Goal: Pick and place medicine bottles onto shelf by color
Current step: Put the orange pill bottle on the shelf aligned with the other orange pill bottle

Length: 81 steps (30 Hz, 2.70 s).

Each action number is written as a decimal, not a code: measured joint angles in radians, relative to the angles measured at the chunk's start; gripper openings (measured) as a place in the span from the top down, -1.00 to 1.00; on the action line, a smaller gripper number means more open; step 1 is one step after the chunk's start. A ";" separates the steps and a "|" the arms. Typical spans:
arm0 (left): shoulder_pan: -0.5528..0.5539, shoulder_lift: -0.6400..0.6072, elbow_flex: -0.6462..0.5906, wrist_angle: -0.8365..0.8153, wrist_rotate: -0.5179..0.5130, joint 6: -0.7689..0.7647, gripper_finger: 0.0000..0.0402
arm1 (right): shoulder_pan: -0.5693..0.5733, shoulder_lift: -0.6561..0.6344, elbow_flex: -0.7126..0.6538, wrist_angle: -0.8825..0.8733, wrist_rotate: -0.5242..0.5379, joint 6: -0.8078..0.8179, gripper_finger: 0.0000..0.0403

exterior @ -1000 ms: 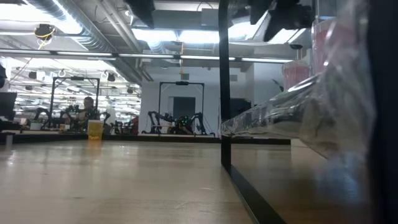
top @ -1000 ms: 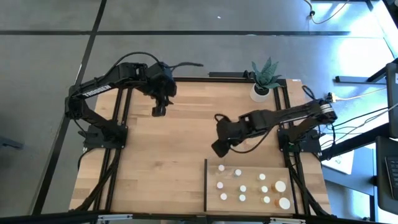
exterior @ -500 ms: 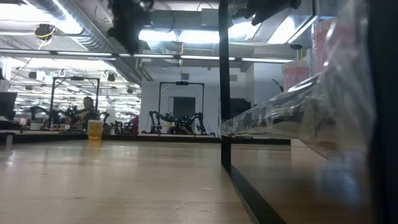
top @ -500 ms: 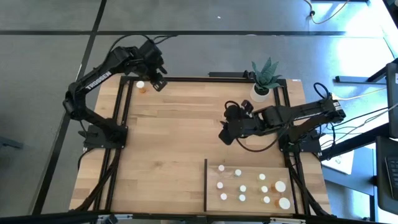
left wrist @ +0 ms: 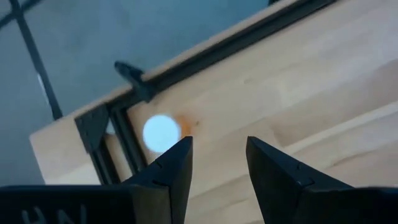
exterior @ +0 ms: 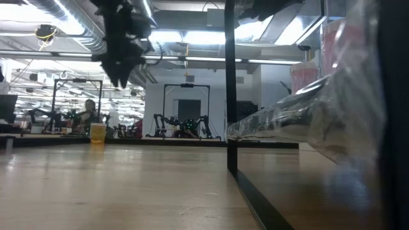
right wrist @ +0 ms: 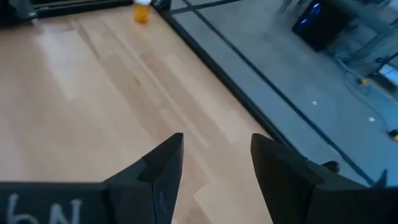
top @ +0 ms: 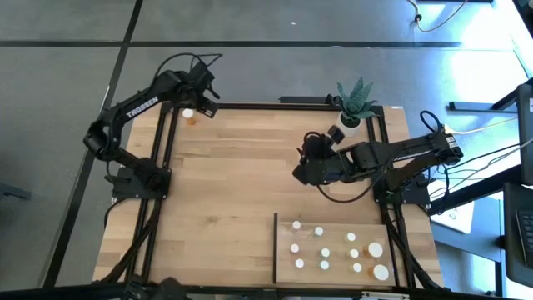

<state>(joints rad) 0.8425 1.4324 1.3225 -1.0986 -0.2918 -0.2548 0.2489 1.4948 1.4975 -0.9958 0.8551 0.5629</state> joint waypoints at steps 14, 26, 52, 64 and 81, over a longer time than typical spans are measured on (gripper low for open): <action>0.064 0.000 -0.138 0.083 -0.003 0.001 0.29 | -0.007 0.001 0.000 0.079 0.020 -0.137 0.05; 0.064 0.000 -0.138 0.113 -0.003 -0.008 0.29 | -0.043 0.002 -0.001 0.238 -0.264 -0.362 0.05; 0.008 0.000 -0.138 0.067 -0.013 -0.027 0.27 | -0.043 0.002 -0.001 0.236 -0.266 -0.360 0.05; 0.036 0.008 -0.197 0.127 -0.009 -0.052 -0.33 | -0.043 0.002 -0.001 0.236 -0.265 -0.360 0.05; 0.090 0.009 -0.356 0.247 -0.018 -0.216 -0.66 | -0.043 0.002 -0.001 0.236 -0.265 -0.359 0.05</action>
<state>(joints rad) 0.9324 1.4410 0.9667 -0.8519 -0.3095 -0.4711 0.2059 1.4963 1.4963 -0.7595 0.5896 0.2035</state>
